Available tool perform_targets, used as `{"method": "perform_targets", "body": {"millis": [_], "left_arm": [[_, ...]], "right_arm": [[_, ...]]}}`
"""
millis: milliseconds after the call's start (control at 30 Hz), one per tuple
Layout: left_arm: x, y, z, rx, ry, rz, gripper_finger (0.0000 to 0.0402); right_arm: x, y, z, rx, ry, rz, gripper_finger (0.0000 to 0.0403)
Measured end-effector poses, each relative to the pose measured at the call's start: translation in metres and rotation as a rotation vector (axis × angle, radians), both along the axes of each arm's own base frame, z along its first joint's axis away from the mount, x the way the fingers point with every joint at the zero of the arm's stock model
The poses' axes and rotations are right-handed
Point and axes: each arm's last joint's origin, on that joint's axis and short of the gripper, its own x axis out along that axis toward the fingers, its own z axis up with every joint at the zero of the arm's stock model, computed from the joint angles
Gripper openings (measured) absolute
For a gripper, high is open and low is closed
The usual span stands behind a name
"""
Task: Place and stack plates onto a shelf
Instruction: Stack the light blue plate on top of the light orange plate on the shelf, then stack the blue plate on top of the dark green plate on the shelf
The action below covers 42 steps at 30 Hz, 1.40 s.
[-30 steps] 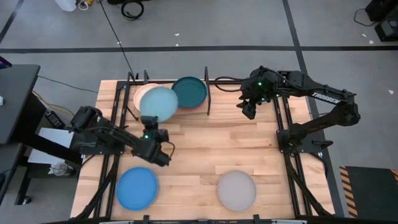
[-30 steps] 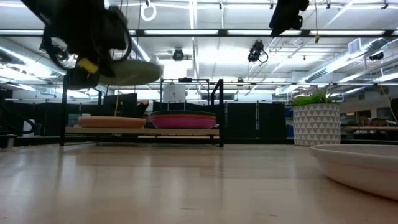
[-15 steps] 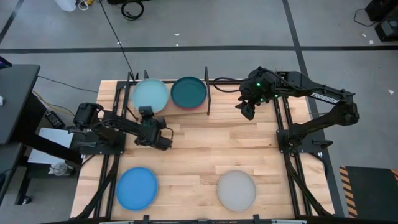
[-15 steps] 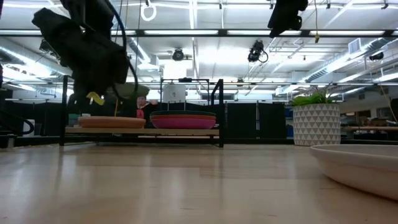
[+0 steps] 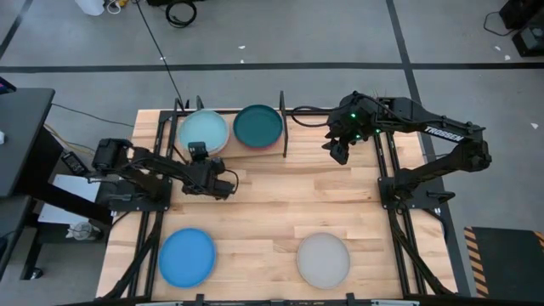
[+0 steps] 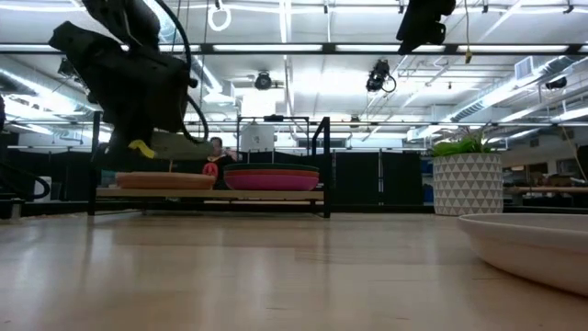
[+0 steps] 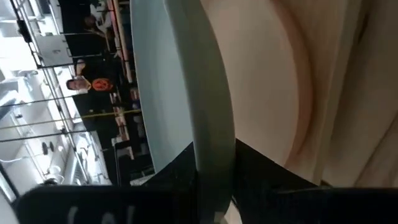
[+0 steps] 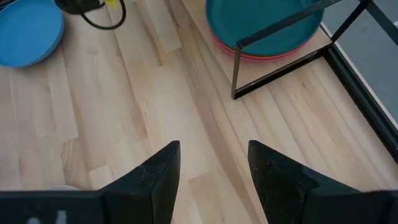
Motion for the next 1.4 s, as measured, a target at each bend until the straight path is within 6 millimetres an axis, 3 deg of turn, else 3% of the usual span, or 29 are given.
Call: {"method": "perform_targets", "body": {"millis": [267,733,1133,1400], "left_arm": [[-0.003,0.003,0.024,-0.123,-0.14,-0.012,0.0077],[-0.004,0.019,0.014,-0.236,-0.135,0.008,0.0079],[-0.003,0.022,0.018,-0.306,-0.208,0.014,0.0184],[-0.009,0.016,0.049,-0.53,-0.375,-0.053,0.0186]], "right_arm": [[0.0,0.0,0.0,-0.006,-0.003,0.006,0.0195],[0.0,0.0,0.0,-0.008,-0.002,0.01,0.0195],[0.0,0.0,0.0,-0.008,-0.002,0.01,0.0195],[0.0,0.0,0.0,-0.008,-0.001,0.01,0.0195]]}}
